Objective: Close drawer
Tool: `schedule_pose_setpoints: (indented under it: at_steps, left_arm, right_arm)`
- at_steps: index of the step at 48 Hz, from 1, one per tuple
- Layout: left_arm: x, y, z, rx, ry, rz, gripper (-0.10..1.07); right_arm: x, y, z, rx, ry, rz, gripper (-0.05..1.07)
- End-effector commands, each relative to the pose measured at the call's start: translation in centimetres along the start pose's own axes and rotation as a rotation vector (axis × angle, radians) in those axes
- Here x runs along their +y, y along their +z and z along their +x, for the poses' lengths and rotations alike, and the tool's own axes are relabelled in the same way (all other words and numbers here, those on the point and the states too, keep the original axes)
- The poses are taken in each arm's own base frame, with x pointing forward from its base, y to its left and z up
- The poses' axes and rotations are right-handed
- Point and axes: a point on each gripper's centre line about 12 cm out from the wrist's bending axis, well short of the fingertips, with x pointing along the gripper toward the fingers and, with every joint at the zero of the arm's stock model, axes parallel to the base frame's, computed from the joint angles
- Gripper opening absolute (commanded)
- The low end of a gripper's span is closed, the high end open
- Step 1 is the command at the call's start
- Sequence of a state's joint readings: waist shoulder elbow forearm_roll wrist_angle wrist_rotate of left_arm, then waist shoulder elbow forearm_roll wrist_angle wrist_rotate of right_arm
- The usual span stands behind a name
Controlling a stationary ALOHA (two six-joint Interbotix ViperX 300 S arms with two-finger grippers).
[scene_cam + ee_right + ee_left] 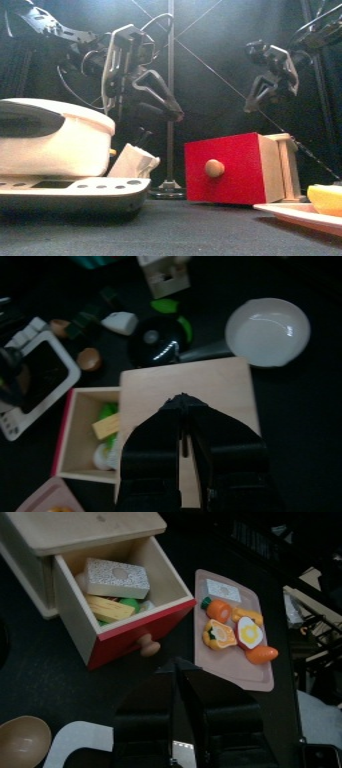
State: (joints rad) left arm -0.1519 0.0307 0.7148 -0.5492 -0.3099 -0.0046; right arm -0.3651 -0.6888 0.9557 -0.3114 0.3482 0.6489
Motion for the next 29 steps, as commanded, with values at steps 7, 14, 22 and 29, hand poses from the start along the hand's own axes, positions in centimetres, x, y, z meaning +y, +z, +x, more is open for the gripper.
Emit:
schedule_pose_setpoints:
  at_steps: [7, 14, 22, 29]
  left_arm:
    - [-0.3, 0.3, 1.2, 0.001, 0.004, -0.014, 0.39]
    - [-0.2, -0.1, 2.2, 0.03, 0.011, -0.016, 0.39]
    - [0.1, -0.6, 3.1, 0.057, 0.024, -0.018, 0.38]
    - [0.9, -0.6, 3.7, 0.063, 0.044, -0.028, 0.39]
  right_arm:
    - [-4.0, -0.8, 0.6, 0.004, -0.13, 0.07, 0.41]
    - [-5.6, -1.5, 0.7, 0.013, -0.181, 0.103, 0.41]
    - [-6.0, -2.4, 1.0, 0.019, -0.184, 0.116, 0.41]
    - [-6.2, -3.2, 1.2, 0.036, -0.185, 0.114, 0.41]
